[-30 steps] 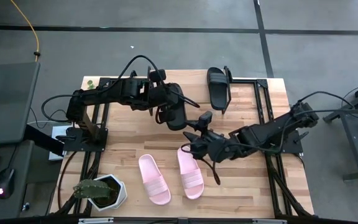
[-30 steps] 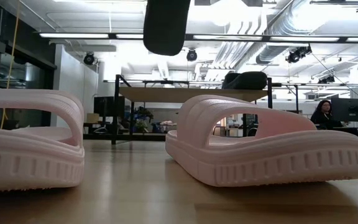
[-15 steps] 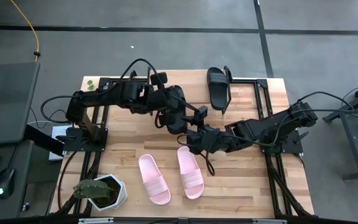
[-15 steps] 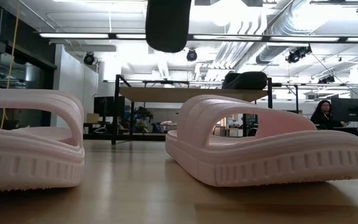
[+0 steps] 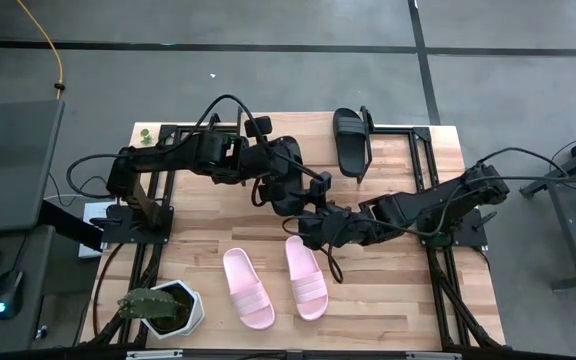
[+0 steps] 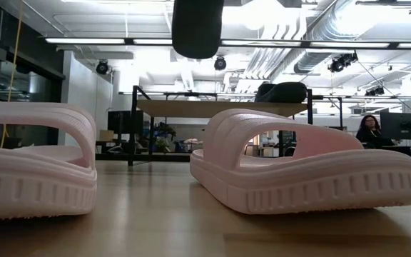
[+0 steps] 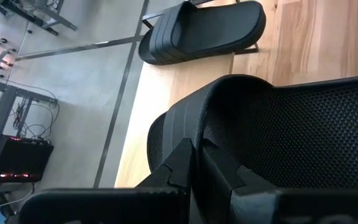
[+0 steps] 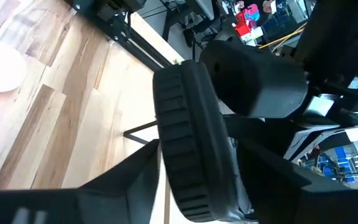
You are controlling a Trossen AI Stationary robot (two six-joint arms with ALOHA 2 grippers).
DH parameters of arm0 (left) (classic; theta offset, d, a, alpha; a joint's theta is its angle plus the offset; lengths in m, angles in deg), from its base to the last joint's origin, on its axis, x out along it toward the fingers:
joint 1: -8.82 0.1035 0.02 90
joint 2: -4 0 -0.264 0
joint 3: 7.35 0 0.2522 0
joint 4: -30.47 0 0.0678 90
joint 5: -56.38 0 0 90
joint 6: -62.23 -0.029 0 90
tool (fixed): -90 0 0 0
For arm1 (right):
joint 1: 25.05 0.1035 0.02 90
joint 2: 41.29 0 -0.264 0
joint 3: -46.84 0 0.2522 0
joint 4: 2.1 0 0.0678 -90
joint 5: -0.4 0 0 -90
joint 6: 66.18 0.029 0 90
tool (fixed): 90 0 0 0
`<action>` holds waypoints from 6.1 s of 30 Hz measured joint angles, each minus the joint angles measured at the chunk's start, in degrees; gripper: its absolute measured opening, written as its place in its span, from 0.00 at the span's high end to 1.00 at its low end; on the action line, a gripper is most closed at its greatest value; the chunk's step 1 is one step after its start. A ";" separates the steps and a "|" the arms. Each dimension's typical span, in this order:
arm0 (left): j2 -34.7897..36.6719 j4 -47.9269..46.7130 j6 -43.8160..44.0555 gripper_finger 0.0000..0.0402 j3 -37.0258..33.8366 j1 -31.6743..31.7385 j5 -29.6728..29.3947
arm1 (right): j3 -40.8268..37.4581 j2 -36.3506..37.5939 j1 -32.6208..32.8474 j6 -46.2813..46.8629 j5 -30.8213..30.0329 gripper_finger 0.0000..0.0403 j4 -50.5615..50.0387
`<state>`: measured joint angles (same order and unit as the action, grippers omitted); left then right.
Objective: Pick and place slides into the shelf
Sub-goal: Put the black slide on the shelf
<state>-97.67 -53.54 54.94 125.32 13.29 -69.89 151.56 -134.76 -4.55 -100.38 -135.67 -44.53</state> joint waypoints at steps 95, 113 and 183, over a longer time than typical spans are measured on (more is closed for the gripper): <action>8.96 -0.65 4.57 0.50 15.34 0.00 5.66 | 0.00 1.07 -23.86 -13.53 10.40 0.91 -11.22; 8.96 -0.69 4.59 0.50 15.32 0.00 5.66 | 0.02 8.79 -32.85 -17.29 22.12 0.91 -8.78; 8.90 -0.62 4.59 0.50 15.30 0.00 5.21 | -31.91 17.09 -31.93 -15.06 25.41 0.91 14.43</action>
<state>-88.77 -54.17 59.53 140.62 13.29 -64.68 119.65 -117.67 -36.48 -115.45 -110.27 -30.11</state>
